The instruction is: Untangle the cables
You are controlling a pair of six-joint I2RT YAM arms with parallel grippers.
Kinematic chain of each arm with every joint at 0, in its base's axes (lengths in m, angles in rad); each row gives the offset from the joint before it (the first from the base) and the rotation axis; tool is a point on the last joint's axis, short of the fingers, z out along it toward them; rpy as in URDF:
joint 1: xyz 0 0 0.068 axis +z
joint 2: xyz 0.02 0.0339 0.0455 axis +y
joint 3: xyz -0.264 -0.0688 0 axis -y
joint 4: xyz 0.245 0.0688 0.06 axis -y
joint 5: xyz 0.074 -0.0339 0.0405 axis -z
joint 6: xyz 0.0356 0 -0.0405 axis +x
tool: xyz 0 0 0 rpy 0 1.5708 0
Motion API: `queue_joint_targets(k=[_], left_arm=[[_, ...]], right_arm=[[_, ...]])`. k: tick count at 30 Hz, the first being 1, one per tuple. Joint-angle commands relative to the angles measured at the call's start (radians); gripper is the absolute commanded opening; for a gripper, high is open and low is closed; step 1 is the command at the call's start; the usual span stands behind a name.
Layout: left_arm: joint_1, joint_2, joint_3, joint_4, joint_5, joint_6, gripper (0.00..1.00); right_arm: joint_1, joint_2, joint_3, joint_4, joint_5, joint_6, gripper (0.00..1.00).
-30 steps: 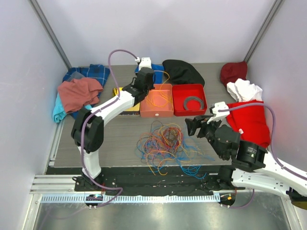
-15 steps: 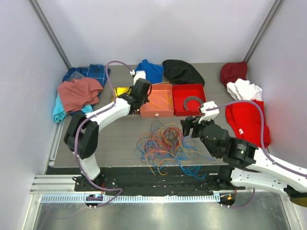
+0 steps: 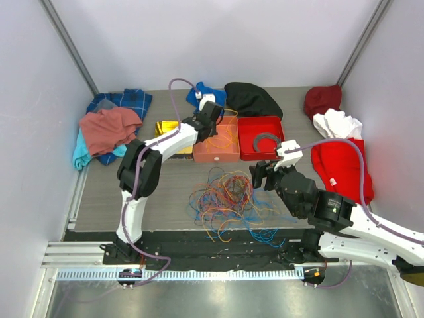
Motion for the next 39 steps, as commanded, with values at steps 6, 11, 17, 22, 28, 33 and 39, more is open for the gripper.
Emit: queue_joint_targets(k=[6,11,17,22,28,33,39], left_arm=[[0.005,-0.091,-0.065,0.004,-0.033,0.003,0.25],[0.004,-0.200,-0.151,0.038,-0.072,0.023,0.59],[0.005,-0.338,-0.219,0.048,-0.109,-0.010,0.70],[0.005,-0.545,-0.332,0.125,-0.066,-0.088,0.72],[-0.067,-0.815,-0.660,0.269,0.181,-0.233,0.62],[-0.302,-0.998,-0.861,0.205,0.088,-0.298,0.62],[-0.336,-1.208,-1.039,0.157,0.068,-0.418,0.62]], right_arm=[[0.002,0.019,0.033,0.009,0.029,0.002,0.75],[0.003,0.041,0.026,0.037,0.020,0.008,0.75],[0.003,0.064,0.031,0.060,0.018,0.024,0.75],[0.002,0.100,0.022,0.090,0.122,0.064,0.81],[-0.009,0.177,-0.001,0.121,0.059,0.099,0.81],[-0.009,0.231,-0.010,0.100,0.020,0.176,0.82],[-0.012,0.239,-0.035,0.084,-0.003,0.192,0.82]])
